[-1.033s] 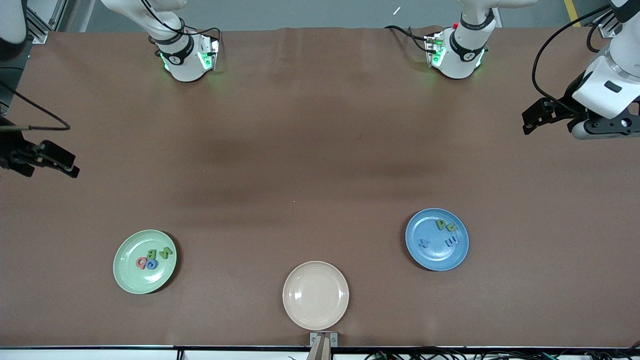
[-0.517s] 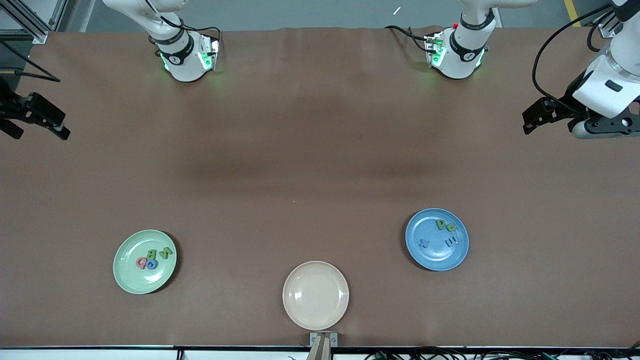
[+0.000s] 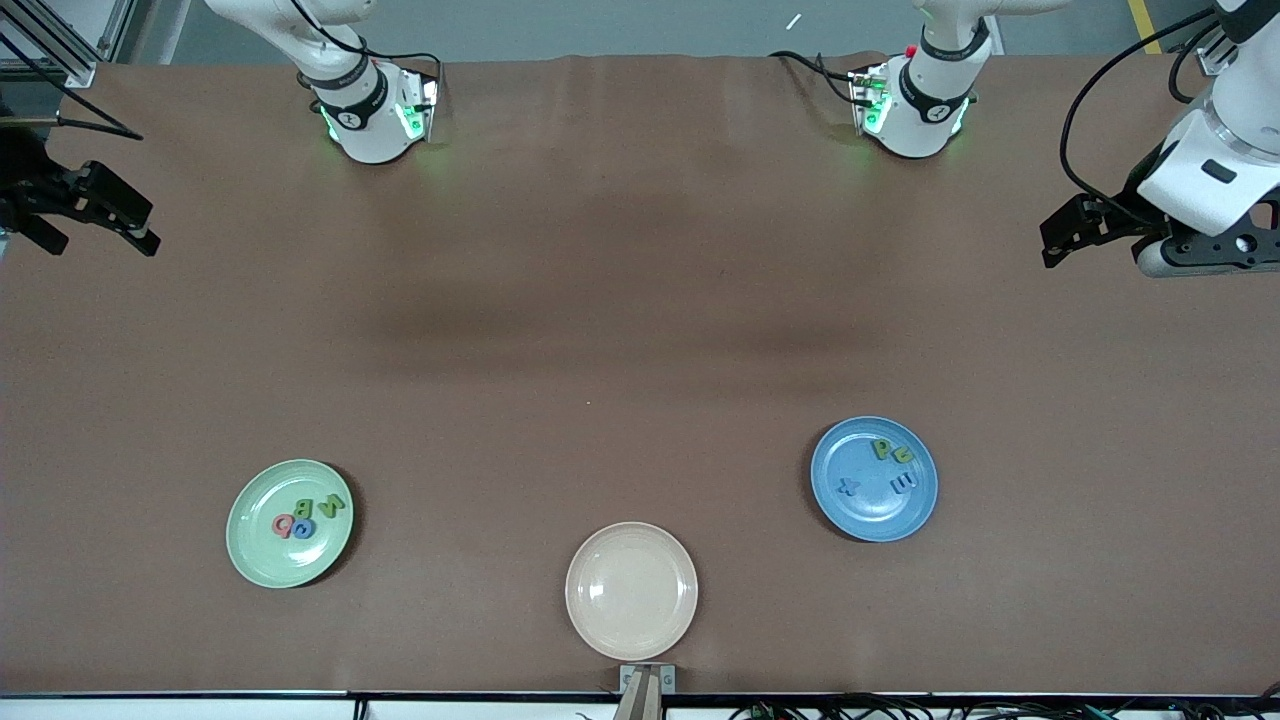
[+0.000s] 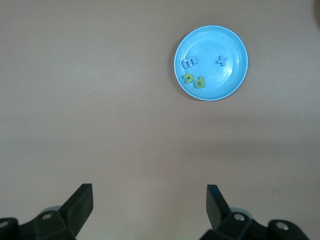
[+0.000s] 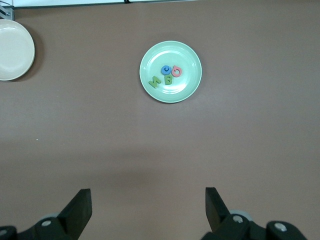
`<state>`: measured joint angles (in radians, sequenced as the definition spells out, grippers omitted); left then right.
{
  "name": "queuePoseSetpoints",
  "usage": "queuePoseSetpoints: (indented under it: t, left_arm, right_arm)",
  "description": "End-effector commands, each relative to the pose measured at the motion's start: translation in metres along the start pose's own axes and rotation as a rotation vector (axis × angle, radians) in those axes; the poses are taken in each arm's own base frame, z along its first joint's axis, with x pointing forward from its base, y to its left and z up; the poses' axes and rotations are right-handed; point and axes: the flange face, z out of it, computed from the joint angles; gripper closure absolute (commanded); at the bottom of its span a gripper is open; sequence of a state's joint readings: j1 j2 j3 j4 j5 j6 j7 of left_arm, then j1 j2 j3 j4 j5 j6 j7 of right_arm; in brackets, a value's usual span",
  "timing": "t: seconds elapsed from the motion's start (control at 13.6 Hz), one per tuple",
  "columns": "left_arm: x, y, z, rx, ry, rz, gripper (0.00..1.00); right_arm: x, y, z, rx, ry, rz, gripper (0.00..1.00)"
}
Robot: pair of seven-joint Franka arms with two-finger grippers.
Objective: Sort upper and lower case letters into plates
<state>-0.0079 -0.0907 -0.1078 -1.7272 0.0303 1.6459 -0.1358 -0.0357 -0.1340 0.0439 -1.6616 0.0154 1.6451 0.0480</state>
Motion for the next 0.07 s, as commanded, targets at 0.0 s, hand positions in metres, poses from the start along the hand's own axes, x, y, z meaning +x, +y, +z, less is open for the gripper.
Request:
queuePoseSetpoints:
  t: [0.0]
  left_arm:
    - [-0.003,-0.0001,-0.0078,-0.01,-0.002,-0.003,0.0]
  right_arm:
    - [-0.0114,0.0026,0.0016,-0.02,-0.02,0.005,0.0]
